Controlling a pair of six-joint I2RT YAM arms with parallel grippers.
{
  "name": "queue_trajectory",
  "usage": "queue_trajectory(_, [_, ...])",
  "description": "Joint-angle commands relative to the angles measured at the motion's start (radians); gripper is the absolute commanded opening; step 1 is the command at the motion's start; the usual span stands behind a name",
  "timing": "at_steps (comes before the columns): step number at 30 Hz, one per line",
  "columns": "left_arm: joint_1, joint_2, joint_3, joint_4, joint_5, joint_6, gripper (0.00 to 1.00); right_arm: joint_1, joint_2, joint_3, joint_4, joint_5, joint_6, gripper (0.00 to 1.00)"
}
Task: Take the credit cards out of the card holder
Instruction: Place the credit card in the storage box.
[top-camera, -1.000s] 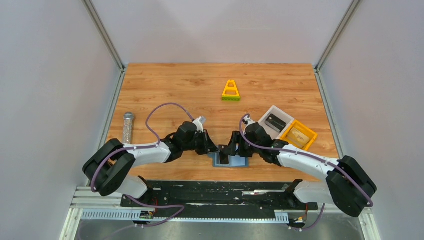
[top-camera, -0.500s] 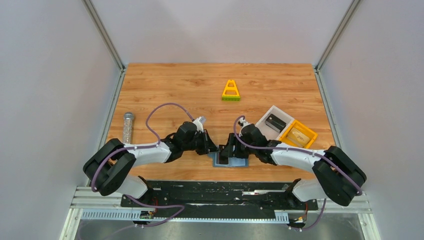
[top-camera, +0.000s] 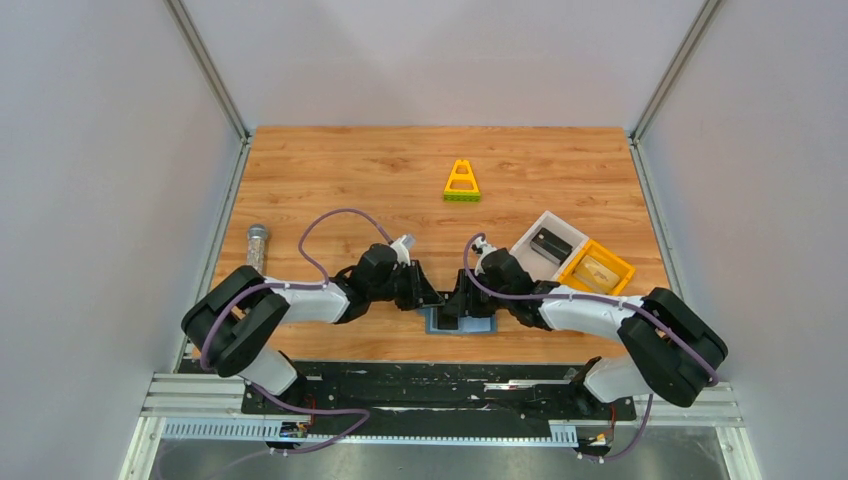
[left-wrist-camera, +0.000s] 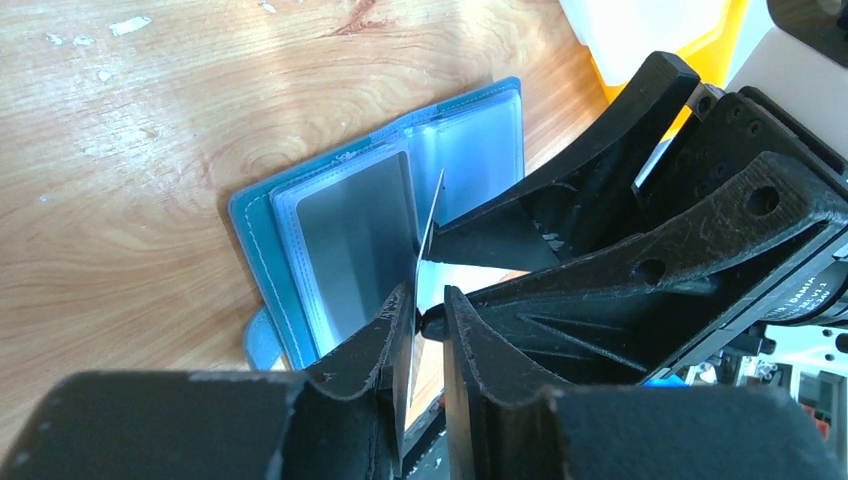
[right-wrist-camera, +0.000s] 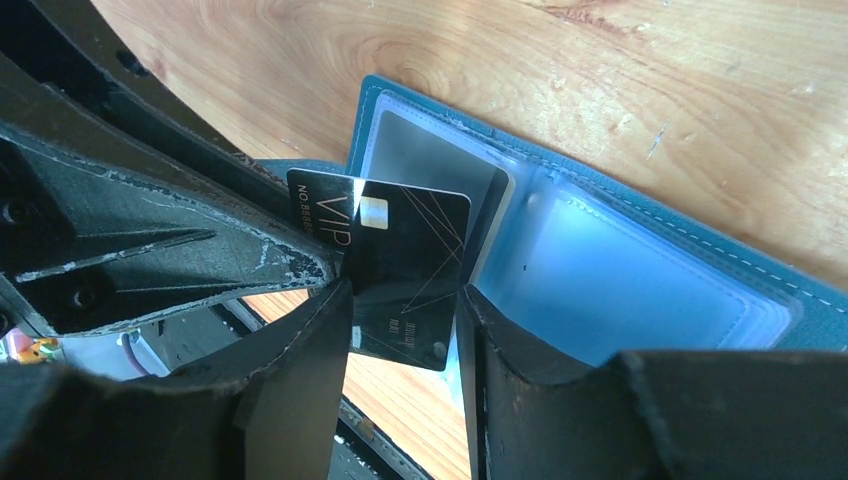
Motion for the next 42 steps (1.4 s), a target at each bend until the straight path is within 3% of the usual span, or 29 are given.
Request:
queue_trajectory(1, [-0.002,0.023,-0.003,0.098,0.036,-0.012,0.22,0.003,-0.001,-0.005,0.064,-0.014,-0.046,0.43])
queue_trajectory(2, [-0.002,0.027,-0.005,0.104,0.041,-0.018,0.12,0.003,-0.001,-0.003,0.057,-0.013,-0.051,0.43])
queue_trajectory(5, [-0.001,0.012,-0.023,0.133,0.042,-0.034,0.00,0.003,-0.025,0.004,0.013,0.011,-0.044,0.43])
queue_trajectory(12, [0.001,-0.117,-0.042,0.103,-0.015,-0.075,0.00,0.000,-0.286,-0.034,-0.069,0.069,0.048,0.63])
queue_trajectory(21, [0.001,-0.321,-0.102,0.259,-0.132,-0.247,0.00,-0.002,-0.564,-0.087,-0.042,0.098,0.257,0.56])
queue_trajectory(30, [-0.002,-0.455,-0.159,0.333,-0.292,-0.337,0.00,-0.001,-0.673,-0.150,0.072,0.134,0.432,0.63])
queue_trajectory(33, [-0.005,-0.466,-0.161,0.343,-0.311,-0.342,0.00,-0.001,-0.645,-0.144,0.101,0.130,0.442,0.61])
queue_trajectory(42, [-0.026,-0.422,-0.159,0.424,-0.319,-0.361,0.00,-0.002,-0.546,-0.097,0.207,0.114,0.457,0.40])
